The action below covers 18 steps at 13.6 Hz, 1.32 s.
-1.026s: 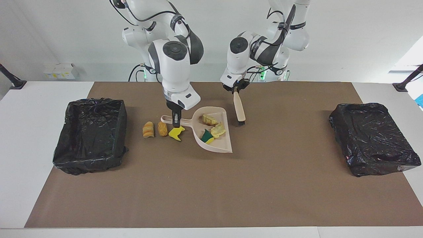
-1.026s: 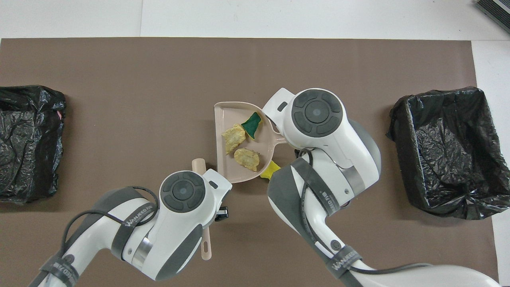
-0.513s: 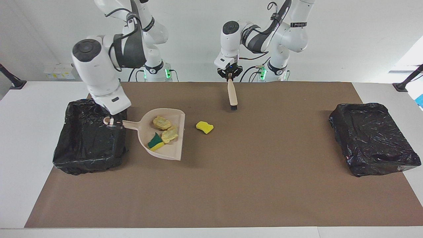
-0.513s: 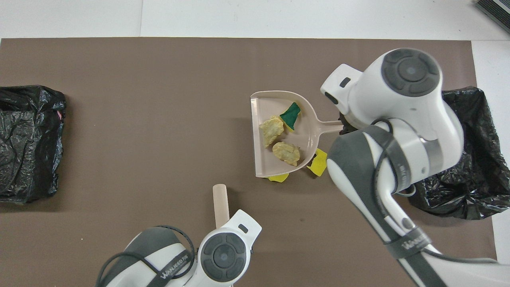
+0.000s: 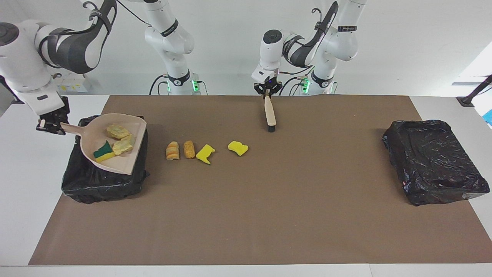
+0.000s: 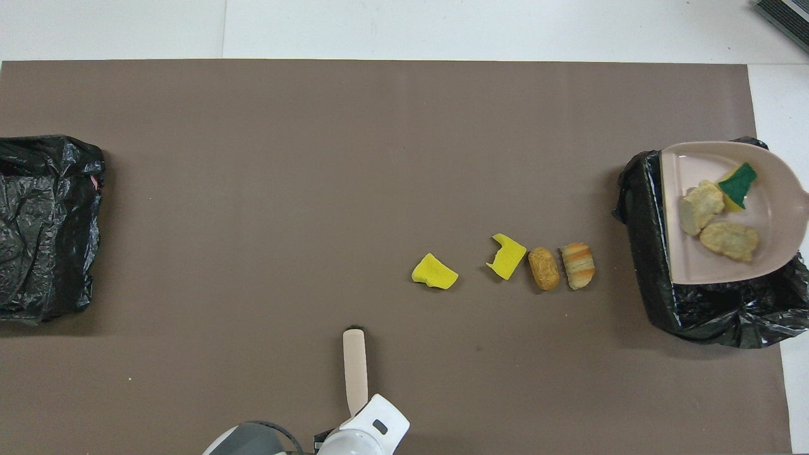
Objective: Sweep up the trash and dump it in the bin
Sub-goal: 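Tip the dustpan with the right gripper to dump trash into the bin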
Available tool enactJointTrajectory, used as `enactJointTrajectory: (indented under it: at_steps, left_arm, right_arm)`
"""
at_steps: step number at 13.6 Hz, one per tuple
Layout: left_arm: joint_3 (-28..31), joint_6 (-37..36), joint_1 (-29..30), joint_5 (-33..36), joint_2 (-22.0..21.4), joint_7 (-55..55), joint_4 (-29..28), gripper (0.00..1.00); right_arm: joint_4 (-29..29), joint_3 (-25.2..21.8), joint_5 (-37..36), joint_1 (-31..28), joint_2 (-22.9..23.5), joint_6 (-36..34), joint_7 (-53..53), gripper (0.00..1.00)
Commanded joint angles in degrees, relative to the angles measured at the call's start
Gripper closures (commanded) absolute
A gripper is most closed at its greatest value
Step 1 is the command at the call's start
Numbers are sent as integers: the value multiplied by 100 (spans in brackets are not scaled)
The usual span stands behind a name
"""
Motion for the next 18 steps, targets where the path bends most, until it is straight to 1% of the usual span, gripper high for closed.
enactJointTrajectory:
  at_steps: [1,2,3,4,5,6,7,8,9,11,12,14,15,17,18]
  left_arm:
    - [96,113,36,30,168,254,15,87]
    - [96,43,193,29,282,280,146,59]
    - [96,25,290,29,379,307,243,7]
    - [122,-123,352,29,458,490,418,0]
    - [157,-464,562,29,537,822,715,0]
    - [158,-876,947,29,668,1139,1118,0]
    - [158,-1228,1203,47,809,1386,1592,0]
    - [158,-1467,1423,82,932,1536,2058,0]
    - [158,-1556,1712,108,994,1651,2402,0]
    - [158,-1758,2222,397,916,2123,2966,0]
    - [158,-2090,2486,468,898,2500,3308,0]
    - [158,-3020,3031,469,968,3370,4124,0]
    - [158,-3416,3225,469,968,3653,4389,0]
    - [158,-3727,3691,452,960,3901,4751,0]
    - [166,-3771,3893,417,925,4015,4874,0]
  right_arm:
    - [-692,93,-733,-101,-439,566,78,100]
    - [-1218,84,-867,-92,-710,796,540,100]
    - [-1693,93,-1190,-5,-1000,929,962,100]
    - [-1959,128,-1750,135,-1160,965,1314,100]
    - [-2040,120,-2095,328,-1222,939,1518,100]
    - [-2040,120,-2351,373,-1223,913,1538,100]
    - [-2023,128,-2658,365,-1223,886,1477,100]
    - [-2040,111,-2765,339,-1249,869,1441,100]
    - [-2049,85,-2871,269,-1267,869,1389,100]
    - [-2032,84,-3327,49,-1284,877,1344,100]
    - [-2005,93,-3459,48,-1284,877,1344,100]
    - [-1988,154,-3775,171,-1380,790,1336,100]
    - [-1988,155,-3899,389,-1390,763,1370,100]
    - [-1988,172,-4119,671,-1390,719,1397,100]
    - [-1988,172,-4337,942,-1390,597,1475,100]
